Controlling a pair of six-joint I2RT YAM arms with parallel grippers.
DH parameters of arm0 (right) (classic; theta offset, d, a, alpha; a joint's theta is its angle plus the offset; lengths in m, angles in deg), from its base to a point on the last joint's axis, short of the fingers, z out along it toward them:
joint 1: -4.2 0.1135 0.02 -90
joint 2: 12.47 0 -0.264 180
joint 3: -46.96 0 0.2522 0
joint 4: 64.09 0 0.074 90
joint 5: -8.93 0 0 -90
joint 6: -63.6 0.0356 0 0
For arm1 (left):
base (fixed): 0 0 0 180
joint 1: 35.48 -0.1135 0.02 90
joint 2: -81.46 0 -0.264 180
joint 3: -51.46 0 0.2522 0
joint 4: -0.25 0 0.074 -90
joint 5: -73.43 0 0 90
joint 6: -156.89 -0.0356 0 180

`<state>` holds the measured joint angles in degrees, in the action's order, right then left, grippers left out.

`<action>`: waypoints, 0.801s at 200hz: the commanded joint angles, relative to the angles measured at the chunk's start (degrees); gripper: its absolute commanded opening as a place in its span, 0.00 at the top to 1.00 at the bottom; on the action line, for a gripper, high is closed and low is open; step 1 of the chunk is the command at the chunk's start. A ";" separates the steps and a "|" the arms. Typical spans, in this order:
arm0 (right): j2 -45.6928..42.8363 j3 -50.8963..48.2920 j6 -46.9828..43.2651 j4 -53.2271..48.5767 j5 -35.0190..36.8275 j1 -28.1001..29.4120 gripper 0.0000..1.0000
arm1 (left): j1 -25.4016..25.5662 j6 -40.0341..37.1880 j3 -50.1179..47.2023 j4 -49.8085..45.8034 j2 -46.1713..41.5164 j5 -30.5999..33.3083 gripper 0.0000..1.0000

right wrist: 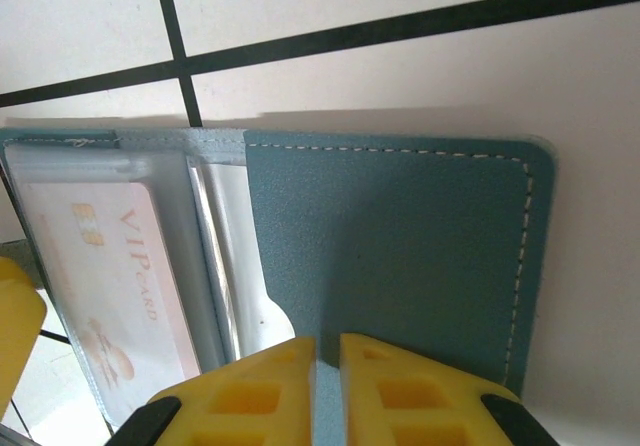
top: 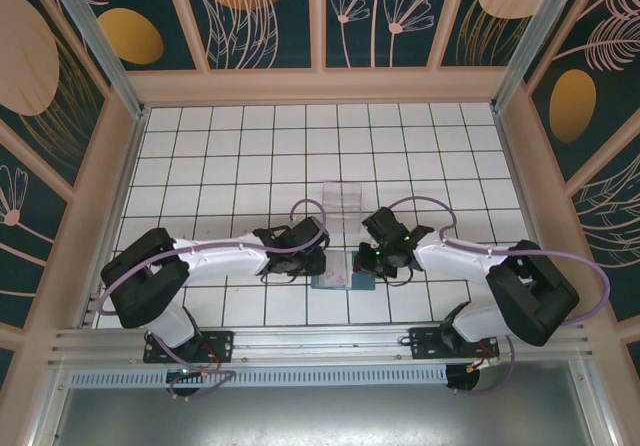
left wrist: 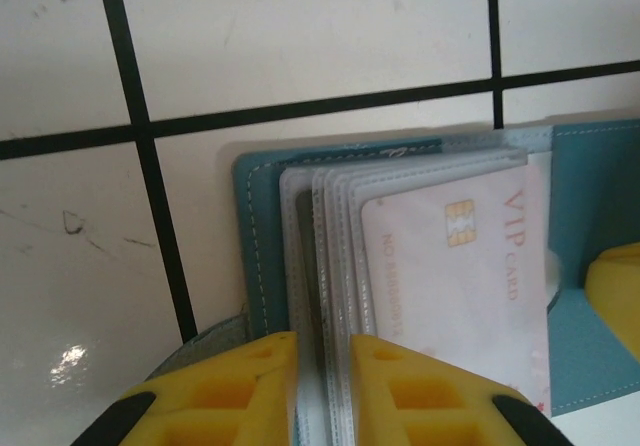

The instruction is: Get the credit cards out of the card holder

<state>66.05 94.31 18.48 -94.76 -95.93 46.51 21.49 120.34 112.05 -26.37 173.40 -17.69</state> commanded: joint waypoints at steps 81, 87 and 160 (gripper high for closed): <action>-0.29 0.07 -0.17 -3.04 1.49 -0.40 0.84 | 0.15 -2.36 -0.81 4.38 -2.26 -2.37 0.66; -0.30 0.12 -0.12 -3.09 1.49 -0.39 0.84 | 0.07 -2.51 -0.90 4.49 -2.01 -2.43 0.66; -1.24 0.44 -0.05 -3.07 1.40 -0.39 0.84 | 0.04 -3.00 -2.24 4.49 0.51 -1.86 0.73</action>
<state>66.00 94.31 18.52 -95.22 -95.93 46.51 21.49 118.37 110.60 -22.52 172.53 -19.53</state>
